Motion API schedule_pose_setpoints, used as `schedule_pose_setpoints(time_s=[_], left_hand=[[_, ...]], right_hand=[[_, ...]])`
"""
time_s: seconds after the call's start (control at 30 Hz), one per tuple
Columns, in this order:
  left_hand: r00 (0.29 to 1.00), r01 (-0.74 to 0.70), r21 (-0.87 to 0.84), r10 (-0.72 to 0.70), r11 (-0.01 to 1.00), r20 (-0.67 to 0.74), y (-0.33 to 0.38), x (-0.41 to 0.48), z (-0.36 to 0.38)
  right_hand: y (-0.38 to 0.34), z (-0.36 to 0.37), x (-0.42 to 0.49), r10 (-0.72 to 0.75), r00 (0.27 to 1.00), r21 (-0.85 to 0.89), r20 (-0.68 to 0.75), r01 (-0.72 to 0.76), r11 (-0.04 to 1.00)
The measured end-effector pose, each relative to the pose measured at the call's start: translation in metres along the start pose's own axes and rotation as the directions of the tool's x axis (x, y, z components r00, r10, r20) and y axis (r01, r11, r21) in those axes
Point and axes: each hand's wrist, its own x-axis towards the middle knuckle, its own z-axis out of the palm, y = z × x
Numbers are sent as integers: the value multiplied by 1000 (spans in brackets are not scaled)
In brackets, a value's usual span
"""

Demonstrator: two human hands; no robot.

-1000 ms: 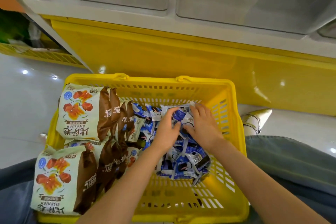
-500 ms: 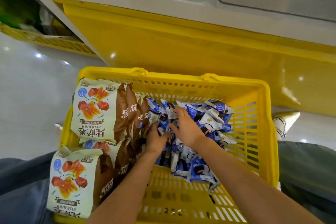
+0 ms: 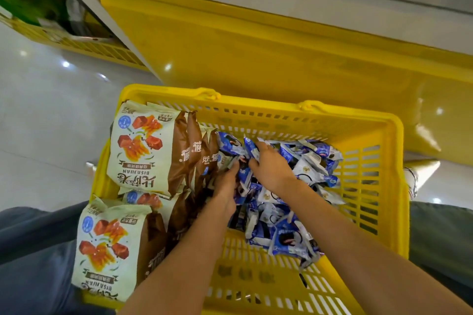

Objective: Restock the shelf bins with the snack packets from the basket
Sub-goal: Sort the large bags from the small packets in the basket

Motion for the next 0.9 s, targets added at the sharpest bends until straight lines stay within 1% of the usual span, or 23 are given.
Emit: schedule_pose_setpoints(time_s=[0.07,0.17,0.23,0.3,0.4,0.5,0.57,0.6,0.67,0.7,0.73,0.77,0.8,0.83,0.9], left_hand=[[999,-45,32,45,998,21,-2,-7,0],[974,-226,145,222,963,45,-10,-25,-6],[925,-379,241,372,893,78,-16,-40,-9],[861,-507,286,490,813,136,-21,-57,-7],[793,-609,327,568,723,222,-30,-78,5],[763,-646,356,568,675,309,-42,-89,22],[747,-665,446,534,599,396,-50,-91,31],[746,-666,529,486,526,456,-54,-91,35],[756,-652,700,331,292,565,-60,-93,38],[757,-647,737,277,194,592,-60,-95,37],[744,-656,745,270,120,612,-57,-100,35],[709,-680,730,313,64,632,-50,-107,32],[650,-711,703,391,10,652,-39,-116,27],[570,-746,665,486,-32,663,-26,-125,20],[401,-810,583,666,-63,629,5,-145,-1]], right_hand=[[4,-4,-16,-22,1000,62,-11,23,998],[9,-9,-45,-41,999,114,-35,45,992],[13,-12,-67,-53,997,144,-63,61,988],[18,-17,-87,-59,992,137,-113,75,988],[29,-28,-113,-48,973,66,-227,65,996],[42,-39,-132,-21,951,-14,-307,18,1000],[51,-42,-143,-1,954,-111,-300,-34,993],[56,-42,-147,14,963,-174,-270,-63,983],[63,-39,-153,66,987,-329,-150,-113,938],[64,-37,-155,86,991,-383,-103,-120,916],[63,-37,-155,83,992,-410,-90,-113,905],[61,-37,-154,47,993,-417,-111,-90,904],[57,-38,-152,-14,988,-413,-154,-52,909],[52,-39,-149,-85,975,-399,-206,-5,917],[38,-42,-138,-194,944,-338,-267,96,936]])
